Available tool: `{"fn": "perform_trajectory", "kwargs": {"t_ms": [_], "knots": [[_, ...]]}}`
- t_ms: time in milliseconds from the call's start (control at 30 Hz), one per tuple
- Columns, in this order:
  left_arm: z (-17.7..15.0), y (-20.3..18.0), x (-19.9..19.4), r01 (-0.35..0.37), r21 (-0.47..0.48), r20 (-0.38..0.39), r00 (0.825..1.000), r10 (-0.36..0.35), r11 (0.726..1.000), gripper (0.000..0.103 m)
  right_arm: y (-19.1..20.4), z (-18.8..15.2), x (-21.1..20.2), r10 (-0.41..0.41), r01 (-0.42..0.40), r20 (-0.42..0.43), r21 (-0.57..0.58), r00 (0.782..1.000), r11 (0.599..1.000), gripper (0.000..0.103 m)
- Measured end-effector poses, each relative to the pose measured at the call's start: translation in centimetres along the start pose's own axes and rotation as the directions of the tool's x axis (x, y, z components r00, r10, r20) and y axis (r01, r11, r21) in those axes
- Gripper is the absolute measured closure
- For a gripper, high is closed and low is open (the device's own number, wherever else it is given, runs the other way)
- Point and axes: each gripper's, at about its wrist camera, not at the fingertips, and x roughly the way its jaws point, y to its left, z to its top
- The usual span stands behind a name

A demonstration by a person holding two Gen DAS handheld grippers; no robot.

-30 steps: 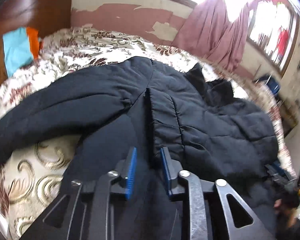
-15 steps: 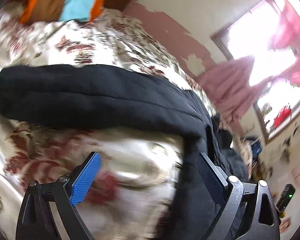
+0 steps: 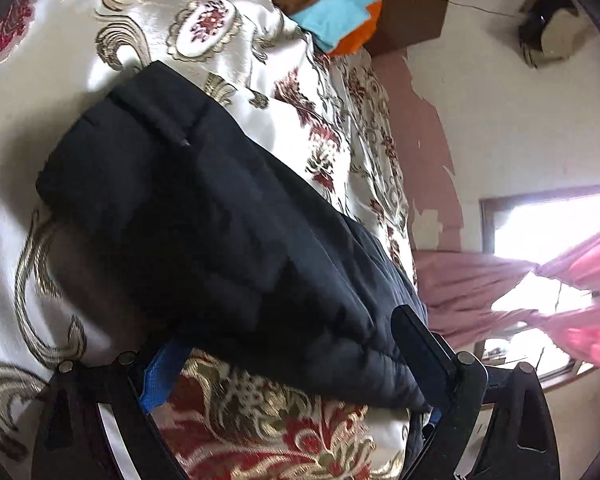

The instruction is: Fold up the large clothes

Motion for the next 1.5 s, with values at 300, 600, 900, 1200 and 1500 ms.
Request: {"fn": "perform_trajectory", "kwargs": {"t_ms": [300, 600, 900, 1200, 1500], "knots": [[2.1, 0.6, 1.0, -0.048, -0.035, 0.045, 0.998, 0.05, 0.998, 0.04, -0.8, 0.3, 4.0, 0.022, -0.017, -0.047, 0.114, 0.999, 0.993, 0.029], [2.8, 0.9, -0.8, 0.042, -0.042, 0.086, 0.996, -0.038, 0.998, 0.091, -1.0, -1.0, 5.5, 0.004, 0.001, -0.031, 0.147, 1.0, 0.989, 0.02], [2.0, -3.7, -4.1, 0.1, 0.138, 0.186, 0.975, -0.125, 0.985, 0.094, -3.5, -1.0, 2.0, 0.115, -0.122, 0.047, 0.212, 0.992, 0.97, 0.02], [-1.6, -10.1, -7.4, 0.057, 0.408, 0.249, 0.953, -0.171, 0.911, 0.094, -8.8, -3.7, -4.7, 0.189, -0.202, 0.091, 0.168, 0.978, 0.965, 0.02], [-9.0, -20.1, -9.3, 0.105, 0.642, 0.202, 0.933, -0.3, 0.76, 0.094, -18.0, -9.6, -7.0, 0.146, -0.149, 0.033, 0.234, 0.989, 0.961, 0.02]]}}
